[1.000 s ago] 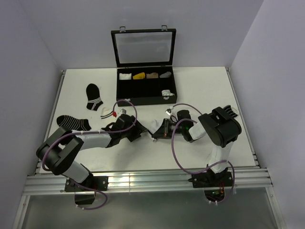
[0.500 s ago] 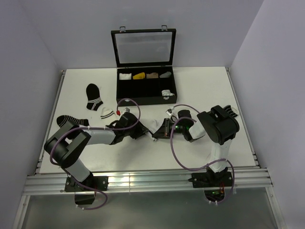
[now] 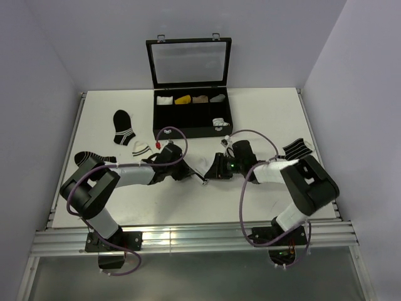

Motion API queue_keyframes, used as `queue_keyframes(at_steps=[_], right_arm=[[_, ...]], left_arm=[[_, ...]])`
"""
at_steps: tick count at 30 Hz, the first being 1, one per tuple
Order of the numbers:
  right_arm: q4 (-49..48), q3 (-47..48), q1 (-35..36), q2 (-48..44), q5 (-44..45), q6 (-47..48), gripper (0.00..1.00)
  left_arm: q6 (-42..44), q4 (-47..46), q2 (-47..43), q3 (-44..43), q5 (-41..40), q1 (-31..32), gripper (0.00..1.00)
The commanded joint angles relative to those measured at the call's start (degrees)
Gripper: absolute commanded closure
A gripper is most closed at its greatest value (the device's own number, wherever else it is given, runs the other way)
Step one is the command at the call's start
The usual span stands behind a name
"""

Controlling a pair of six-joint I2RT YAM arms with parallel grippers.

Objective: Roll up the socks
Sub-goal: Roll the sock at the center of the board.

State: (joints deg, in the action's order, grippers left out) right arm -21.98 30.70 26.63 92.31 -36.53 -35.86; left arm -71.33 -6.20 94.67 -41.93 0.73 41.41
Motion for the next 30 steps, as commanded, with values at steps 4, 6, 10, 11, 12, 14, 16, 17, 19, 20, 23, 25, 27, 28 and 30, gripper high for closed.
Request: queue_keyframes(at_steps=[4, 6, 10, 11, 12, 14, 16, 17, 19, 20, 23, 25, 27, 28, 30], right_arm=[[17.92, 4.98, 9.04, -12.94, 28.84, 14.14, 0.57], [17.76, 4.9, 12.89, -14.96, 31.69, 16.42, 0.57], [17.76, 6.12, 19.14, -15.94, 39.16, 20.12, 0.56], [17.76, 6.3, 20.38, -15.59, 41.08, 20.82, 0.55], [17.67, 6.65, 22.48, -15.24, 41.71, 21.87, 0.55], [17.76, 7.62, 24.16, -13.84, 43.46, 22.58, 0.55], [17.85, 8.67, 26.35, -12.78, 45.05, 23.46, 0.54], [18.02, 9.02, 27.06, -11.73, 45.93, 23.72, 0.54], [18.11, 9.64, 28.38, -10.93, 48.74, 24.69, 0.53], [18.2, 10.17, 29.78, -9.97, 49.45, 24.87, 0.53], [19.07, 11.84, 31.28, -7.6, 52.08, 25.48, 0.51], [19.6, 12.63, 31.81, -6.45, 52.88, 25.92, 0.5], [19.78, 13.16, 32.43, -4.87, 52.88, 26.27, 0.5], [20.3, 13.68, 32.52, -4.34, 52.97, 26.28, 0.5], [21.27, 14.21, 33.04, -2.5, 53.41, 26.1, 0.5]], left_arm=[[3.04, 9.62, 0.51, -2.01, -2.4, 0.25, 1.0], [3.21, 10.24, 0.69, -2.19, -2.23, 0.25, 1.0], [3.13, 10.5, 0.78, -2.45, -1.61, 0.34, 1.0], [3.13, 10.42, 0.78, -2.45, -1.44, 0.34, 1.0], [3.21, 10.59, 0.78, -2.45, -1.44, 0.34, 1.0], [3.21, 10.77, 0.78, -2.63, -1.35, 0.25, 1.0], [3.3, 10.94, 0.69, -2.72, -1.26, 0.25, 1.0], [3.22, 10.94, 0.69, -2.8, -1.26, 0.25, 1.0], [3.39, 11.03, 0.69, -2.89, -1.26, 0.34, 1.0], [3.39, 11.03, 0.69, -2.98, -1.26, 0.25, 1.0], [3.39, 11.12, 0.6, -2.8, -1.26, 0.34, 1.0], [3.48, 11.12, 0.51, -2.8, -1.26, 0.34, 1.0], [3.48, 11.29, 0.43, -2.8, -1.26, 0.25, 1.0], [3.48, 11.38, 0.42, -2.8, -1.26, 0.34, 1.0], [3.3, 11.38, 0.34, -2.98, -1.26, 0.34, 1.0]])
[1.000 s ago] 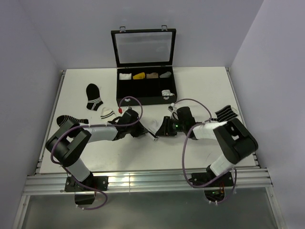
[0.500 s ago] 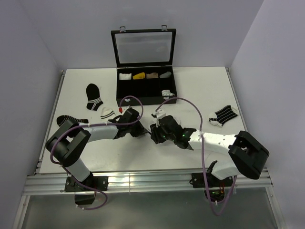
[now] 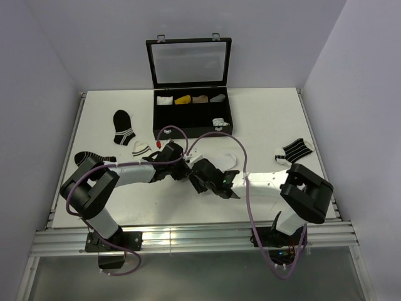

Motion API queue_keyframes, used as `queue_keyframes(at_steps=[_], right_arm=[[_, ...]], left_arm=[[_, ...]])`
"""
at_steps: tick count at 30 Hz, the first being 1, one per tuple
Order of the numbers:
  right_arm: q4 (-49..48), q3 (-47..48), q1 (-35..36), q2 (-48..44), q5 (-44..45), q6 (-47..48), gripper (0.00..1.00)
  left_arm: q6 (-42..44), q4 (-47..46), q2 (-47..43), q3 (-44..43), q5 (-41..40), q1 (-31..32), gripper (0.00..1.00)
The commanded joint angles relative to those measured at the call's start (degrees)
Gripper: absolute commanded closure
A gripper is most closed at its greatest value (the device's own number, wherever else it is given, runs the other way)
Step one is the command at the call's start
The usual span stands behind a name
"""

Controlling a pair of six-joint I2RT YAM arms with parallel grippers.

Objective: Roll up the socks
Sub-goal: Roll the sock at the center of the board.

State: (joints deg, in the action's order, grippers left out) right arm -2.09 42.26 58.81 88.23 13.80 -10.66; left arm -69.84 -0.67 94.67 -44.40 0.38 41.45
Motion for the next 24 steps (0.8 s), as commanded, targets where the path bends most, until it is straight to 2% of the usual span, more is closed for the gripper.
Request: queue_keyframes(at_steps=[1, 10, 13, 14, 16, 17, 19, 21, 24], right_arm=[[1.65, 3.17, 0.96, 2.29, 3.59, 0.81, 0.5], [5.68, 3.44, 1.31, 9.68, 5.88, -2.0, 0.51], [7.18, 4.58, 1.31, 12.23, 5.45, -3.32, 0.64], [7.36, 4.76, 1.31, 12.76, 4.92, -3.32, 0.75], [7.45, 5.02, 1.22, 12.24, 3.17, -3.32, 0.84], [7.36, 5.02, 1.14, 11.71, 2.46, -3.06, 0.92], [6.92, 5.02, 0.87, 10.13, -1.12, -2.97, 0.99], [6.22, 4.76, -0.44, 9.16, -4.47, -2.97, 1.0], [5.17, 4.24, -3.08, 7.84, -12.02, -3.67, 1.0]], left_arm=[[1.82, 5.85, 0.34, -0.42, -0.91, 0.21, 1.0], [2.17, 6.55, -0.89, 0.1, 0.76, 0.12, 1.0], [2.26, 6.56, -2.21, 0.63, 0.76, -0.14, 1.0], [2.34, 6.64, -2.73, 0.72, 0.67, -0.23, 1.0], [2.34, 6.9, -3.26, 1.07, 0.06, -0.41, 0.98], [2.17, 6.91, -3.96, 1.16, -0.12, -0.41, 0.97], [1.65, 6.82, -4.76, 1.95, -0.12, -0.49, 0.88], [0.94, 6.21, -6.42, 3.08, -0.12, -0.49, 0.8], [-0.38, 6.47, -9.67, 4.84, -3.98, -0.49, 0.63]])
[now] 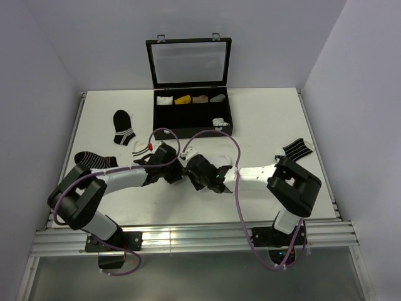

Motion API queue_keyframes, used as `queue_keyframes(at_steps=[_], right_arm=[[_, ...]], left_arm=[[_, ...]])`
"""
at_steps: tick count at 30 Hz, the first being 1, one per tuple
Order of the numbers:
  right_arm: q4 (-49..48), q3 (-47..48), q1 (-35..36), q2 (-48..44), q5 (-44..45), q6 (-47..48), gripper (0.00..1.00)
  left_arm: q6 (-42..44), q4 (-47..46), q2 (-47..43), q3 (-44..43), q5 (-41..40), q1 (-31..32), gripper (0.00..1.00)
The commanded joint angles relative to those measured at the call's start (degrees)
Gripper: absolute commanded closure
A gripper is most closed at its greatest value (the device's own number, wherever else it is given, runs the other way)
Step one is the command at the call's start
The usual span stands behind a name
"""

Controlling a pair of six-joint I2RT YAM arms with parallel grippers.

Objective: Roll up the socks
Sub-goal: Roll the sock at the center of the board.

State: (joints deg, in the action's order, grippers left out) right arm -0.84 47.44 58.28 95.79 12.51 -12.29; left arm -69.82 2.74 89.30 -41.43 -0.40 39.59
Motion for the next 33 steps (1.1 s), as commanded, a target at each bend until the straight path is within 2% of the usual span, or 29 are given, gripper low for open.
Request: queue_keyframes(at_steps=[1, 4, 6, 10, 12, 15, 19, 20, 26, 33], right_arm=[[3.66, -0.95, -3.34, 0.1, -15.28, -2.29, 1.0], [2.95, -0.6, -6.86, 0.8, -22.94, -3.61, 1.0], [2.69, 0.02, -10.44, 1.85, -31.29, -5.19, 1.0], [-1.33, -0.51, -16.07, 4.84, -44.04, -8.0, 1.0], [-4.76, -1.29, -17.93, 5.98, -51.32, -10.02, 1.0], [-8.2, -1.39, -20.83, 8.71, -57.49, -12.57, 1.0], [-13.12, -2.0, -23.3, 13.1, -62.68, -15.73, 0.96], [-13.57, -2.0, -24.17, 13.8, -62.87, -16.79, 0.93], [-14.62, -1.47, -25.85, 17.76, -64.37, -17.5, 0.92], [-12.52, -0.42, -26.64, 18.03, -62.53, -16.8, 0.9]], left_arm=[[-0.84, 3.14, -5.35, 2.31, -4.16, 1.36, 0.53], [-1.98, 2.8, -9.48, 4.68, -7.06, 1.28, 0.36], [-2.68, 1.75, -12.3, 6.7, -8.29, 1.28, 0.3], [-2.78, -1.41, -14.41, 9.43, -7.77, 1.28, 0.29], [-2.6, -2.13, -13.54, 9.61, -6.37, 1.36, 0.31], [-2.51, -4.23, -11.08, 9.44, -4.09, 1.36, 0.32], [-3.21, -6.34, -8.18, 9.26, -2.85, 1.63, 0.32], [-3.3, -6.87, -7.3, 9.0, -2.76, 1.63, 0.33], [-3.56, -6.08, -4.92, 7.94, -2.85, 1.71, 0.36], [-4.71, -4.94, -3.69, 8.82, -3.11, 1.8, 0.51]])
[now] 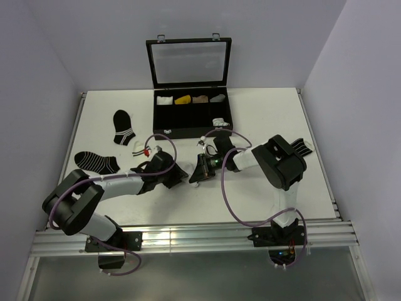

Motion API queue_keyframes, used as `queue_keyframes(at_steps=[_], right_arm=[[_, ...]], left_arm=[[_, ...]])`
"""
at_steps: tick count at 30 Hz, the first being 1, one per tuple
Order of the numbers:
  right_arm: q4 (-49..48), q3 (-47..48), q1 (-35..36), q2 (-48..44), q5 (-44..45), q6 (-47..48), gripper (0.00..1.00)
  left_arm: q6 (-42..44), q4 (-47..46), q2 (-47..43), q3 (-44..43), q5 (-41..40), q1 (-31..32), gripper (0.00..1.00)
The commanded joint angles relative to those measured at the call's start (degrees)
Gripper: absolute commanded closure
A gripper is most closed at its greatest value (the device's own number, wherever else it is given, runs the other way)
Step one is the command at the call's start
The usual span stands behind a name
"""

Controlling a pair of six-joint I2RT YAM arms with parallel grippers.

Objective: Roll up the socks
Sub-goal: Roll the sock at the center of the board.

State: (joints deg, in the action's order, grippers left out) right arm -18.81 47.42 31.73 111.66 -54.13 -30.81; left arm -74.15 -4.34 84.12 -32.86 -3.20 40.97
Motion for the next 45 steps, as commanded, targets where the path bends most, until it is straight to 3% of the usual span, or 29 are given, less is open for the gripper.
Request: queue_keyframes(at_steps=[1, 8, 14, 23, 31, 45], right_arm=[[5.71, -0.31, -0.08, 1.99, 4.29, 1.98, 0.89], [8.68, -2.68, 0.88, -6.08, 11.22, 6.37, 0.75], [13.53, -4.52, 5.96, -19.43, 30.02, 11.99, 0.58], [12.31, -7.95, 18.01, -29.56, 56.56, 18.76, 0.54], [12.22, -6.11, 27.5, -27.2, 67.74, 23.69, 0.53], [16.69, 0.3, 33.66, -14.47, 77.67, 25.27, 0.52]], left_arm=[[-0.29, 2.32, 2.01, 0.17, -0.31, 0.34, 0.53], [0.93, 4.16, 4.39, -2.55, -0.49, 0.43, 0.78], [3.22, 8.72, 5.09, -5.36, -0.84, 0.43, 0.98], [6.82, 12.77, 7.38, -9.5, 0.3, 0.43, 1.0], [7.79, 14.09, 7.9, -10.91, 0.92, 0.34, 1.0], [8.06, 12.78, 7.91, -11.0, 2.67, 0.34, 1.0]])
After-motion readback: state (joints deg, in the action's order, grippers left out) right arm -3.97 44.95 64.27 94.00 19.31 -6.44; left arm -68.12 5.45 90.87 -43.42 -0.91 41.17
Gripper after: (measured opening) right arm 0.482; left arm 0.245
